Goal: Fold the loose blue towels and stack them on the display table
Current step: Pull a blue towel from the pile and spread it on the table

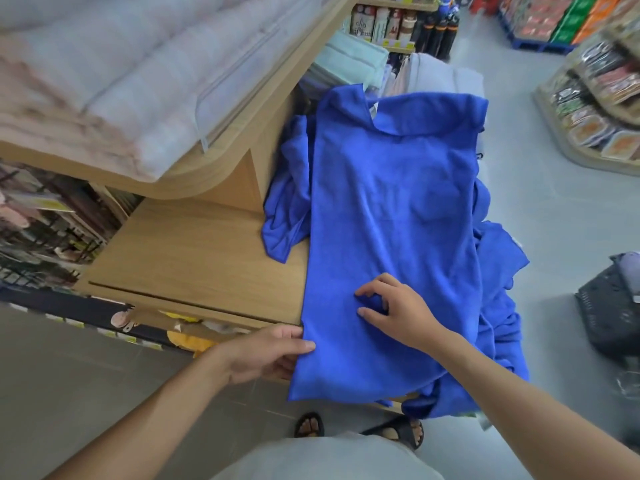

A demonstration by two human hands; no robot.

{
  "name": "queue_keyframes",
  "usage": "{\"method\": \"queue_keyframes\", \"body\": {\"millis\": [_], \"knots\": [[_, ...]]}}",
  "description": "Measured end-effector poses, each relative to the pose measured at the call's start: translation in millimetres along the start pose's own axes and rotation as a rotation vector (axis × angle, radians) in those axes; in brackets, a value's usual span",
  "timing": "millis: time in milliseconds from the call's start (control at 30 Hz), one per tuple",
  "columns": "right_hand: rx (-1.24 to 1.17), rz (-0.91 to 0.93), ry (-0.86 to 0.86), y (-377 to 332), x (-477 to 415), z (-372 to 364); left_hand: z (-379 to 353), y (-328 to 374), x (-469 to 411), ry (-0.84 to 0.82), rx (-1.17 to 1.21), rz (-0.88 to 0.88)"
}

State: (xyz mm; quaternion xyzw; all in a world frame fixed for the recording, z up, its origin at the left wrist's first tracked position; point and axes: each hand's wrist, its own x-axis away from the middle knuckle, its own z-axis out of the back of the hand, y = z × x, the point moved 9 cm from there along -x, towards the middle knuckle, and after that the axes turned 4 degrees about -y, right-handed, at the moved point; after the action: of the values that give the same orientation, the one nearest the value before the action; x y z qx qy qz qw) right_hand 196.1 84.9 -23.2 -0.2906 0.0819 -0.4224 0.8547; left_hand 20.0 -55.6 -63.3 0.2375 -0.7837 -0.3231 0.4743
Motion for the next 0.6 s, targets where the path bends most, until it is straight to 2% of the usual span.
{"method": "queue_keyframes", "body": {"millis": [100, 200, 300, 367, 400, 500, 533, 600], "knots": [[-0.317, -0.028, 0.017, -12.5, 2.4, 8.2, -5.5, 18.2, -8.1, 0.075, 0.213, 0.010], [-0.493, 0.091, 0.051, -44.3, 16.3, 15.6, -8.8, 37.2, -21.7, 0.138, 0.401, -0.026], [-0.302, 0.107, 0.014, -60.9, 27.1, 6.2, -12.7, 48.6, -33.0, 0.201, 0.545, -0.052], [-0.176, 0.048, 0.082, -58.6, 24.2, 6.7, -18.6, 61.6, -38.1, 0.154, 0.596, -0.078], [-0.195, 0.024, 0.124, -54.8, 22.6, 7.2, -21.9, 69.4, -37.9, 0.101, 0.600, -0.095], [-0.461, -0.120, 0.277, -25.6, 13.6, 19.0, -14.4, 100.4, -43.2, 0.022, 0.433, -0.098], [-0.550, -0.175, 0.311, -14.5, 11.2, 20.7, -5.3, 110.4, -44.6, 0.055, 0.259, -0.086], [-0.695, -0.255, 0.356, 1.1, 9.3, 21.8, 18.2, 137.9, -46.1, 0.230, -0.174, -0.108]]}}
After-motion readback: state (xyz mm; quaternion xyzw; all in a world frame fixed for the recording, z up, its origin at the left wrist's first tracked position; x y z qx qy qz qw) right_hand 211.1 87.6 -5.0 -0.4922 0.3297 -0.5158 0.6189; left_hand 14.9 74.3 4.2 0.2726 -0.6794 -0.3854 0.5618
